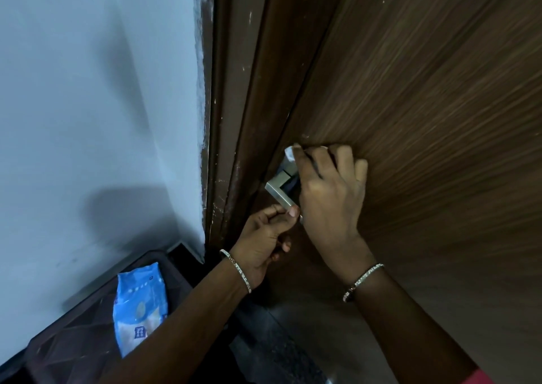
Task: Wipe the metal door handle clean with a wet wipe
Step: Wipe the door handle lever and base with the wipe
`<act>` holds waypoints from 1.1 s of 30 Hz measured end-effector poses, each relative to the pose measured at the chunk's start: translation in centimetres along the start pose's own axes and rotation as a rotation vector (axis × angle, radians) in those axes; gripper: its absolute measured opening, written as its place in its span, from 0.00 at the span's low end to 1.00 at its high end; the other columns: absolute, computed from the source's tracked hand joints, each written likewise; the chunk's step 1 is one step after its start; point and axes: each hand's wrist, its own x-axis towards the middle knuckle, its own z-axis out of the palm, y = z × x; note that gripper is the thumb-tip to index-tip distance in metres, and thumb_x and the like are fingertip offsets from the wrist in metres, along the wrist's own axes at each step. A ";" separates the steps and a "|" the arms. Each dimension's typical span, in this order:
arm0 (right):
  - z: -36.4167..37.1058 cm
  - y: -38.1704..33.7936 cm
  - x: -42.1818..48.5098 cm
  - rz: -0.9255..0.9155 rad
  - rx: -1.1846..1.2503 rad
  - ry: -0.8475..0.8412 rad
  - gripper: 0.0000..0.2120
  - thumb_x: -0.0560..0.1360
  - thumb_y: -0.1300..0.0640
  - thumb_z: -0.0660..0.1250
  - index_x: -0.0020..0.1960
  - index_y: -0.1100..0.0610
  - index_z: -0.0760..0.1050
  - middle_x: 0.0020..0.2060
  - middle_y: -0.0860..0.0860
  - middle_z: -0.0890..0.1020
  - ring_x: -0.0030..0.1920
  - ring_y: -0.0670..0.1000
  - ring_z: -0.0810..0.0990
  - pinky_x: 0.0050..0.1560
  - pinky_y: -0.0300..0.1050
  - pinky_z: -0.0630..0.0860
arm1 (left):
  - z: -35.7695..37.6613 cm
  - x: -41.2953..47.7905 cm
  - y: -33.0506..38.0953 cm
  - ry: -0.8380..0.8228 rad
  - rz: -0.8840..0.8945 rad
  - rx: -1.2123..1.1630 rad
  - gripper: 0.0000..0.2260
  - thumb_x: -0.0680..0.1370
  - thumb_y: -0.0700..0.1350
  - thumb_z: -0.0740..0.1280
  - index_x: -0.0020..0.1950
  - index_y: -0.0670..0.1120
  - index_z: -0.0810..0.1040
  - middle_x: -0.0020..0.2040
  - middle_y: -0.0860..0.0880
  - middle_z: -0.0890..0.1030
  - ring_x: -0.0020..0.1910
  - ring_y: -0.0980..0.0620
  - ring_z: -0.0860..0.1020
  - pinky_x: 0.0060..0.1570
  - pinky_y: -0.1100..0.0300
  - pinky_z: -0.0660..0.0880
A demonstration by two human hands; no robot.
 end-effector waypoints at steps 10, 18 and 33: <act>-0.1 -0.1 1.8 -0.437 -0.085 -0.304 0.14 0.79 0.58 0.57 0.49 0.56 0.83 0.51 0.52 0.84 0.57 0.57 0.74 0.49 0.51 0.63 | 0.3 -0.3 -0.1 0.022 -0.003 -0.041 0.02 0.77 0.46 0.70 0.47 0.53 0.82 0.34 0.59 0.81 0.21 0.61 0.70 0.22 0.69 0.59; -2.3 -0.8 4.3 -0.441 -0.081 -0.642 0.13 0.79 0.56 0.58 0.59 0.53 0.79 0.60 0.51 0.81 0.58 0.58 0.79 0.51 0.52 0.75 | 0.7 -0.4 -0.4 0.017 -0.021 -0.131 0.05 0.76 0.46 0.72 0.51 0.50 0.80 0.38 0.58 0.80 0.22 0.60 0.68 0.24 0.68 0.58; -1.5 -1.1 4.4 -0.378 0.100 -0.832 0.19 0.77 0.56 0.65 0.67 0.52 0.74 0.69 0.50 0.73 0.55 0.59 0.82 0.45 0.51 0.79 | -1.5 -1.0 -0.9 -0.158 -0.061 -0.213 0.16 0.80 0.35 0.61 0.63 0.48 0.80 0.55 0.55 0.85 0.22 0.61 0.68 0.20 0.69 0.61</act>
